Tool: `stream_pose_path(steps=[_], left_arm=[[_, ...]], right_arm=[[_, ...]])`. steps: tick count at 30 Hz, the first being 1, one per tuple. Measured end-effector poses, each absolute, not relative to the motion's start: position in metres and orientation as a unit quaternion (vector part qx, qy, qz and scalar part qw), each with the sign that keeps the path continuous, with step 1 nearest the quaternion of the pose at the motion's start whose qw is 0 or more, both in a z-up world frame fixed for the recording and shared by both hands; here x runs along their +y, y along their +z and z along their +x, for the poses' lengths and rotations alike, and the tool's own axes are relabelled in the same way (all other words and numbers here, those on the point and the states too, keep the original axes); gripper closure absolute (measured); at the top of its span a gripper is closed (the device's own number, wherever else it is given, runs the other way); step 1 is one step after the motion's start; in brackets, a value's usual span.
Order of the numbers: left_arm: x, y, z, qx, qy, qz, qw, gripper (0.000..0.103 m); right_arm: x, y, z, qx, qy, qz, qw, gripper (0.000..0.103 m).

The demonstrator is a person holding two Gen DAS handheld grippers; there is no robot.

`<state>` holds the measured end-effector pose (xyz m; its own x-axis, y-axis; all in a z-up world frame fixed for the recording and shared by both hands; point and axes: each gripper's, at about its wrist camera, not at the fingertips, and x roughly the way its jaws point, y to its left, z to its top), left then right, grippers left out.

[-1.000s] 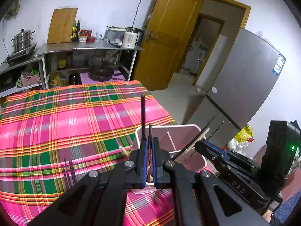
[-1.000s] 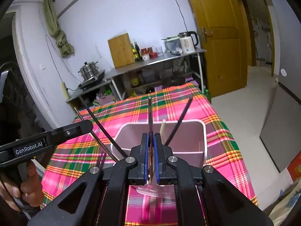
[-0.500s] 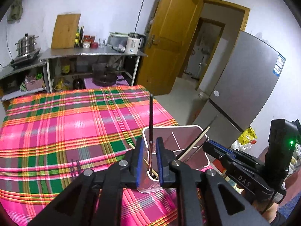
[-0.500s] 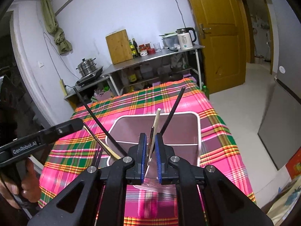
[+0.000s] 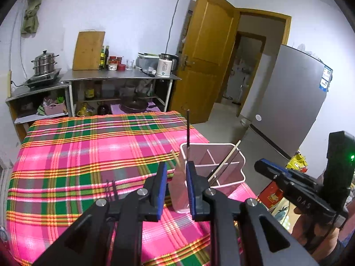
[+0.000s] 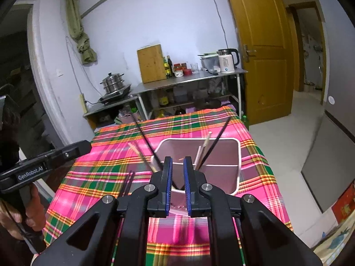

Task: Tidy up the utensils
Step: 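Move both open tools back down to the chopsticks on the cloth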

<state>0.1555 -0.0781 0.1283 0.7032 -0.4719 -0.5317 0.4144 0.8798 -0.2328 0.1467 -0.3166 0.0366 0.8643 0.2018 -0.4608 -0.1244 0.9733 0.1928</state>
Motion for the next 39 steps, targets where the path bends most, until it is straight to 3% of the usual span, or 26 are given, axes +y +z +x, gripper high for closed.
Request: stream_pose_path(steps=[23,39], left_arm=[[-0.022,0.07,0.116,0.338,-0.184,-0.064,0.921,0.083],[-0.005,-0.005,0.154,0.413,-0.139,-0.067,0.898,0.082]], right_arm=[[-0.259,0.008,0.12,0.272,0.136,0.041,0.952,0.093],[-0.228,-0.041,0.144,0.333,0.164,0.03,0.928,0.093]])
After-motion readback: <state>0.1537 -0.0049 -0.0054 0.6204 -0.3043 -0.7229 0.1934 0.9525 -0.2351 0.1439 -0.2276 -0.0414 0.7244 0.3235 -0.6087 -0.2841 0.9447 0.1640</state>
